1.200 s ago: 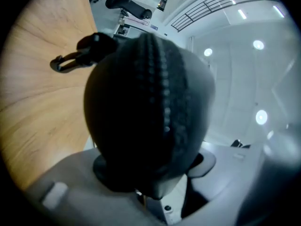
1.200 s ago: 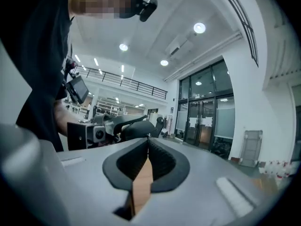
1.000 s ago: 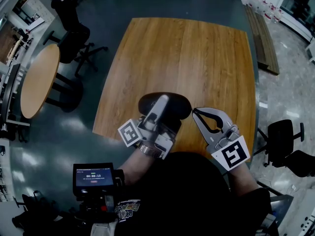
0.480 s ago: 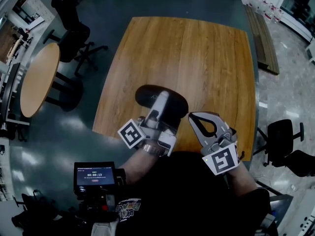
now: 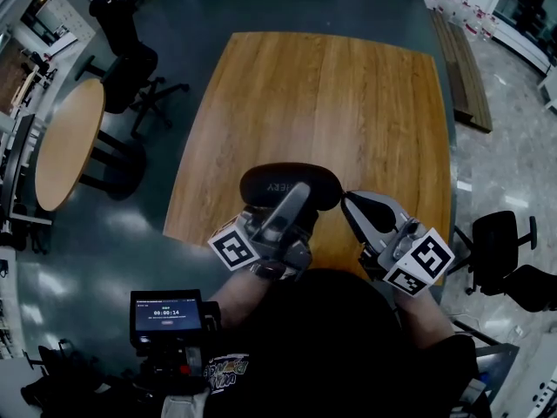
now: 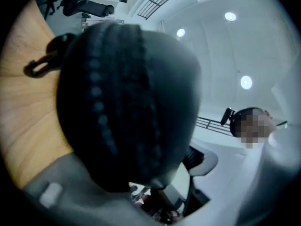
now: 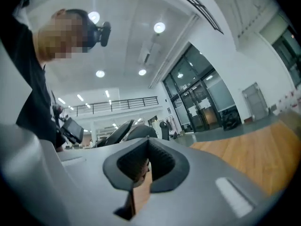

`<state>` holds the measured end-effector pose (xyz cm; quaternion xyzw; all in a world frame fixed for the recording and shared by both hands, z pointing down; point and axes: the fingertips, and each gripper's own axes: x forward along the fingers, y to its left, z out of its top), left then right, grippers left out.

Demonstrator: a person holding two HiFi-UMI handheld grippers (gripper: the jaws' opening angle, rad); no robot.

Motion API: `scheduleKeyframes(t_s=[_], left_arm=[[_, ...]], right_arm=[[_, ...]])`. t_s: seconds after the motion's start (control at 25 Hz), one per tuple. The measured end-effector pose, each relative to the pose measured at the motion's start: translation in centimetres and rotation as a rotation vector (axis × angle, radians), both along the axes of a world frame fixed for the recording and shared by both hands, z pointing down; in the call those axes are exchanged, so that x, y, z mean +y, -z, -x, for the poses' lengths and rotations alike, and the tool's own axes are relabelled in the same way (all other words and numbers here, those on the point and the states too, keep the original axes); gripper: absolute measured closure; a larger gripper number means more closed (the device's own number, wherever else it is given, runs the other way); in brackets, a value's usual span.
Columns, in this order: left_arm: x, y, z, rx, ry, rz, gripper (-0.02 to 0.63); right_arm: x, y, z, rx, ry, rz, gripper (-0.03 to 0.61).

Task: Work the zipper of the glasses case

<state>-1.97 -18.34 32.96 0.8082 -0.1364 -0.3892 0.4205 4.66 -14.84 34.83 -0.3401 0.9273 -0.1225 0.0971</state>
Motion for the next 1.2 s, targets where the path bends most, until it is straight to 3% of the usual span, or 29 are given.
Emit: scheduleKeyframes(t_s=[0.04,0.12,0.28,0.36,0.48,0.56,0.6,0.76,0.88,1.0,1.08,1.2], left_arm=[[0.1,0.1,-0.2,-0.020,-0.006,-0.020,0.299],[0.1,0.1,-0.2,-0.028,-0.020,-0.027,0.331],[-0.1,-0.4,-0.1,-0.026,-0.014,0.028,0.337],[-0.3,-0.5,-0.1,-0.021,0.012,0.067,0.341],[-0.9,-0.8,0.4,0.016,0.049,0.128,0.344],[-1.1,-1.2,0.5,0.028,0.055,0.158,0.344],[-1.1,-1.4,0.4,0.020,0.051,0.160,0.344],[-0.7,-1.4,-0.1,0.029,-0.001,0.142,0.337],[-0.3,-0.4,0.1,0.087,-0.058,0.078,0.337],[0.0,1.0,0.2,0.086,-0.070,0.004,0.334],[0.2,1.3,0.2,0.060,-0.063,-0.025,0.290],[0.2,1.6,0.7,0.077,-0.054,-0.038,0.327]], right_arm=[[-0.1,0.1,-0.1,-0.030,0.004,0.019,0.575],[-0.2,0.2,-0.2,-0.039,0.009,0.026,0.575],[-0.2,0.1,-0.1,0.012,-0.005,0.001,0.575],[-0.1,0.2,0.0,0.109,-0.043,-0.077,0.575],[0.8,-0.1,1.3,0.384,-0.093,-0.261,0.575],[1.3,-1.1,1.8,0.518,-0.104,-0.310,0.576],[1.3,-1.4,1.6,0.515,-0.117,-0.292,0.575],[0.8,-0.6,0.7,0.336,-0.125,-0.196,0.575],[1.5,-0.1,1.1,0.247,-0.015,-0.172,0.575],[2.6,0.3,2.0,0.204,0.098,-0.191,0.575],[3.2,0.4,2.3,0.202,0.117,-0.208,0.575],[3.1,1.1,2.1,0.151,0.129,-0.207,0.575]])
